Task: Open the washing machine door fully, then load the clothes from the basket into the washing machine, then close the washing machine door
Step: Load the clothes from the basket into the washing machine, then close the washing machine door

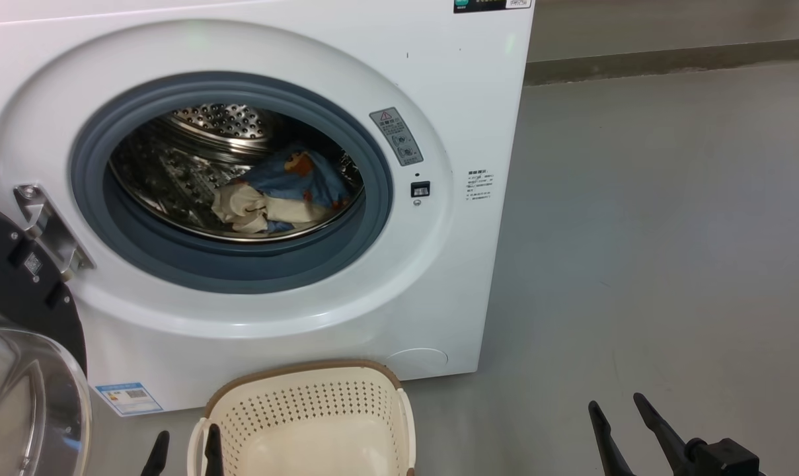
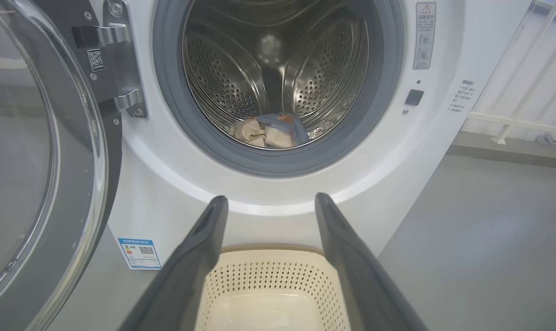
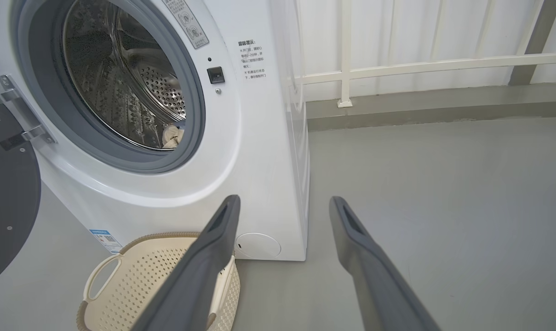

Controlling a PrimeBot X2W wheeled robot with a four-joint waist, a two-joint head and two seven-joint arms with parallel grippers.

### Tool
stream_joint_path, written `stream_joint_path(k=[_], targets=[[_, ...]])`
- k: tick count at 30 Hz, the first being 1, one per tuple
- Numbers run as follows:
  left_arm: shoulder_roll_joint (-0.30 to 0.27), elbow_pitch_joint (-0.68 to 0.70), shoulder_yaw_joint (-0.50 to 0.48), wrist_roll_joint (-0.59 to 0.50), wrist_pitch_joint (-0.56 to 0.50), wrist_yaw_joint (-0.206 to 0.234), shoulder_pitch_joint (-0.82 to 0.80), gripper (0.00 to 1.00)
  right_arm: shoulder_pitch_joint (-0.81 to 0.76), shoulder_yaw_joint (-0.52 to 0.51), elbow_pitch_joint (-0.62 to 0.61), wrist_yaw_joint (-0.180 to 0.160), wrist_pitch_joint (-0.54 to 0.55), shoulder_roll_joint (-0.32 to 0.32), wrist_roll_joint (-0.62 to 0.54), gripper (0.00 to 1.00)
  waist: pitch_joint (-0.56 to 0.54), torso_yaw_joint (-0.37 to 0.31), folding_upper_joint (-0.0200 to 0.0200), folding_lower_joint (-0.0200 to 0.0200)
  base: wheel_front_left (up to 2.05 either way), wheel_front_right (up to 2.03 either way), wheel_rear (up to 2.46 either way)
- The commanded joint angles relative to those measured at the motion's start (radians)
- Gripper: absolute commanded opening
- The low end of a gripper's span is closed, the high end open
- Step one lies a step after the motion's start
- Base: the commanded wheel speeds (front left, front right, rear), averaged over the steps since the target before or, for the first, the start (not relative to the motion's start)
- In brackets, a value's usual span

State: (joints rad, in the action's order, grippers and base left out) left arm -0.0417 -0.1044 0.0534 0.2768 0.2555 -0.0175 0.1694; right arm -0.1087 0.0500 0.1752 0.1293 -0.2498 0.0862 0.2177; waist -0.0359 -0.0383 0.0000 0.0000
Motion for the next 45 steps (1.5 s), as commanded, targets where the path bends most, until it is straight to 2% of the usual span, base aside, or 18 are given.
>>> stream_joint_path(k=[1,16,35,45], targets=[[-0.009,0.032,-0.029,-0.005,0.006,0.008,-0.009,1.00,0.009,0.019,-0.018,0.001,-0.012,0.008,-0.014,1.00,0.000,0.001,0.0000,0.0000,0.00,0.00,0.00],[-0.009,0.047,-0.017,-0.009,0.006,0.028,-0.004,1.00,0.012,0.014,-0.010,0.001,-0.012,0.008,-0.015,1.00,0.003,0.001,0.0000,0.0000,-0.20,0.26,-0.05],[-0.009,0.053,-0.011,-0.006,0.006,0.033,-0.002,1.00,0.009,0.016,-0.016,0.001,-0.012,0.007,-0.016,1.00,0.010,0.007,0.0000,0.0000,-1.70,1.88,-0.18],[-0.009,0.049,-0.012,-0.004,0.006,0.034,-0.001,1.00,0.011,0.015,-0.015,0.001,-0.012,0.005,-0.016,1.00,0.013,0.008,0.0000,0.0000,-0.86,0.86,0.00]])
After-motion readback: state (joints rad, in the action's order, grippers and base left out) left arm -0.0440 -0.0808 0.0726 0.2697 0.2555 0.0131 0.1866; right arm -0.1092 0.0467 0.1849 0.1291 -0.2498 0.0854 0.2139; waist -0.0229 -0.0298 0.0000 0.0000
